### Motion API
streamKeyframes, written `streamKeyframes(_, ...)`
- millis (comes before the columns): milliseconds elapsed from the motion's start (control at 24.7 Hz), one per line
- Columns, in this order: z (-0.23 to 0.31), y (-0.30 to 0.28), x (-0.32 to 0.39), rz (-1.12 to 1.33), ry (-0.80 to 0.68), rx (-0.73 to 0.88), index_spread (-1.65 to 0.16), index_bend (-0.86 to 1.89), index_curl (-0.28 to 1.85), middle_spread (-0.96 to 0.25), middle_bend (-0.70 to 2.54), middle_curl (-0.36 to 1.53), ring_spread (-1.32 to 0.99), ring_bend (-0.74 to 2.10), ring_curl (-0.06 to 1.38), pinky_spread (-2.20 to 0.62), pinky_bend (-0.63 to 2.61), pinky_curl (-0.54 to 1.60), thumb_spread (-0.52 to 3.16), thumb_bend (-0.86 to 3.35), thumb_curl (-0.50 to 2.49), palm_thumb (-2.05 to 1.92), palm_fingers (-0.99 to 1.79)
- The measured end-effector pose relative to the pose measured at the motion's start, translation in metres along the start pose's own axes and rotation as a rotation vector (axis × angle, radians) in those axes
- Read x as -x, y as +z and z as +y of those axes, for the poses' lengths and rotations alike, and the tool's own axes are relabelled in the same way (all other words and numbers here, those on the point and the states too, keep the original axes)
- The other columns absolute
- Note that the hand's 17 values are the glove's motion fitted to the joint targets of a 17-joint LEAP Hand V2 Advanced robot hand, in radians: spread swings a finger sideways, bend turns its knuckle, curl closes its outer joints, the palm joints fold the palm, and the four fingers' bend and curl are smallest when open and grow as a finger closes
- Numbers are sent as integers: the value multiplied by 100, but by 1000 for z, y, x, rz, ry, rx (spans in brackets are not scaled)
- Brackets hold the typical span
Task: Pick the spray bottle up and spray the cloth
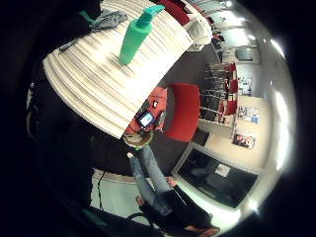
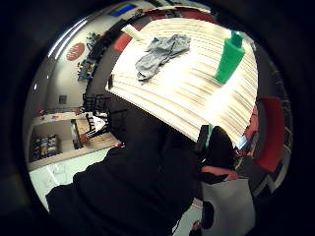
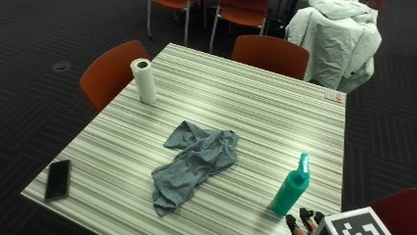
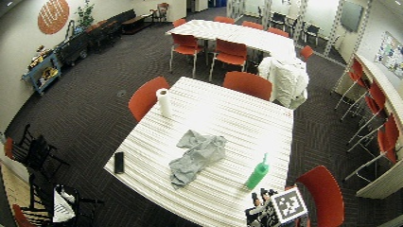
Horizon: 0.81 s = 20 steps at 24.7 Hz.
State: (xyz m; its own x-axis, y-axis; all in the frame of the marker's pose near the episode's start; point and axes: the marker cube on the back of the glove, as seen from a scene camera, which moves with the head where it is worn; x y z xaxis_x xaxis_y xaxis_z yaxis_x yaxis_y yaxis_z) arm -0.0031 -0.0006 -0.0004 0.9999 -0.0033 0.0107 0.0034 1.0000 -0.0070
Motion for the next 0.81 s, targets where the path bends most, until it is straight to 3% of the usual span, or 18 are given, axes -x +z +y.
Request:
streamKeyframes(364, -17, 1, 30, 21, -85, 8, -30, 17, 15, -1, 17, 11, 7, 35, 15, 11, 49, 22, 70, 38, 23, 66, 36)
streamKeyframes(809, -40, -17, 69, 23, -183, -68, -35, 18, 22, -1, 17, 17, 8, 35, 20, 13, 49, 27, 90, 31, 33, 70, 33)
